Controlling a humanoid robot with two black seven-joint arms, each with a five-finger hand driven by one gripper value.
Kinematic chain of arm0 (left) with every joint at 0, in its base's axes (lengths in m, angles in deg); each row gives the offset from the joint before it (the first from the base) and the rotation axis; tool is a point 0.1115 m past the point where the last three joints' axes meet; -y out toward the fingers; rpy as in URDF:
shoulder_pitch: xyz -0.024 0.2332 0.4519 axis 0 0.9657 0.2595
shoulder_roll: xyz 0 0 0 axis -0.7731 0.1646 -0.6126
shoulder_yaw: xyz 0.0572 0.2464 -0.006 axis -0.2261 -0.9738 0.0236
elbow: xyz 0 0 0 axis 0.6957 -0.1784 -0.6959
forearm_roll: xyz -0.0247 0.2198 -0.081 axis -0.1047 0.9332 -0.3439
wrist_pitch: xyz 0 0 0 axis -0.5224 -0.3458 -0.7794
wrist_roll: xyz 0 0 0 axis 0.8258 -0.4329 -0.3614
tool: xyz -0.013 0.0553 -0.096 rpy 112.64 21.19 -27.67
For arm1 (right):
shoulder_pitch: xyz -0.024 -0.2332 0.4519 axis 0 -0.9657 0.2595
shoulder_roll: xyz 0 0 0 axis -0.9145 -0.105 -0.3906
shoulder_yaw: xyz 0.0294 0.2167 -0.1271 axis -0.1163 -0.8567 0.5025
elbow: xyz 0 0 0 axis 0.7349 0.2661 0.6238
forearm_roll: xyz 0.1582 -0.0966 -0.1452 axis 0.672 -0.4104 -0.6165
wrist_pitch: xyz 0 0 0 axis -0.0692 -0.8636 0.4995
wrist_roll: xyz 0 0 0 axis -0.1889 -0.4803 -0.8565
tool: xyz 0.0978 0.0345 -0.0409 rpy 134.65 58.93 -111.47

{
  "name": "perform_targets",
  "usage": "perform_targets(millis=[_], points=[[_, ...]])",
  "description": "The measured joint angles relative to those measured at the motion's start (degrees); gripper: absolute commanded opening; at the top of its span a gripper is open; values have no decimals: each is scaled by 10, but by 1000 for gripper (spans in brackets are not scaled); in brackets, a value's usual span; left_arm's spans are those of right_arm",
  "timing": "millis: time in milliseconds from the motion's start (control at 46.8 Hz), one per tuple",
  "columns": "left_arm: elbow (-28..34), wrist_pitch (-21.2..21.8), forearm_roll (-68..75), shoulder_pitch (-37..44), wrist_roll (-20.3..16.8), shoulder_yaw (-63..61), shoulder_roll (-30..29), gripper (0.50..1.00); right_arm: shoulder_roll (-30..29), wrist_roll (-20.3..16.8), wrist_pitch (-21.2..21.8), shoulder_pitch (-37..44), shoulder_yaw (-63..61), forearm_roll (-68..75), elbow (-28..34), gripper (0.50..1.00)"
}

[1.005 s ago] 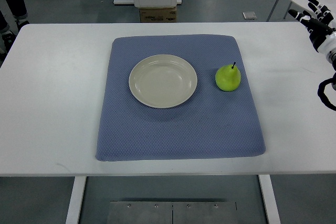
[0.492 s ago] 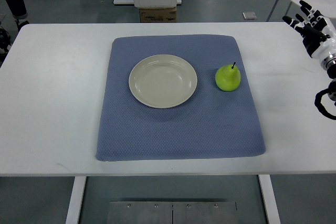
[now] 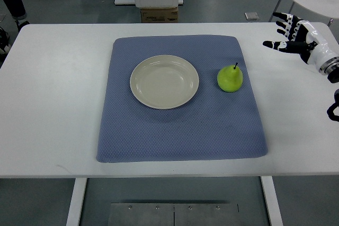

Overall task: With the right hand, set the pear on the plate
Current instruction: 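Reach the right hand toward the green pear, fingers open, then close the right hand fingers around the green pear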

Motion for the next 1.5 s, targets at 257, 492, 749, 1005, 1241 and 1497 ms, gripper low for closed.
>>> perform_targets(millis=[257, 492, 749, 1005, 1241, 1497], points=[[0, 0, 0, 0, 0, 0, 0, 1000, 10, 40, -2, 28, 109, -17, -1, 1000], [0, 0, 0, 0, 0, 0, 0, 1000, 10, 41, -4, 40, 178, -38, 1, 1000], [0, 0, 0, 0, 0, 0, 0, 1000, 5, 40, -5, 48, 190, -59, 19, 1000], [0, 0, 0, 0, 0, 0, 0, 1000, -6, 40, -5, 48, 190, -78, 32, 1000], [0, 0, 0, 0, 0, 0, 0, 1000, -30, 40, -14, 47, 214, -79, 32, 1000], [0, 0, 0, 0, 0, 0, 0, 1000, -52, 40, -54, 47, 242, -79, 31, 998]])
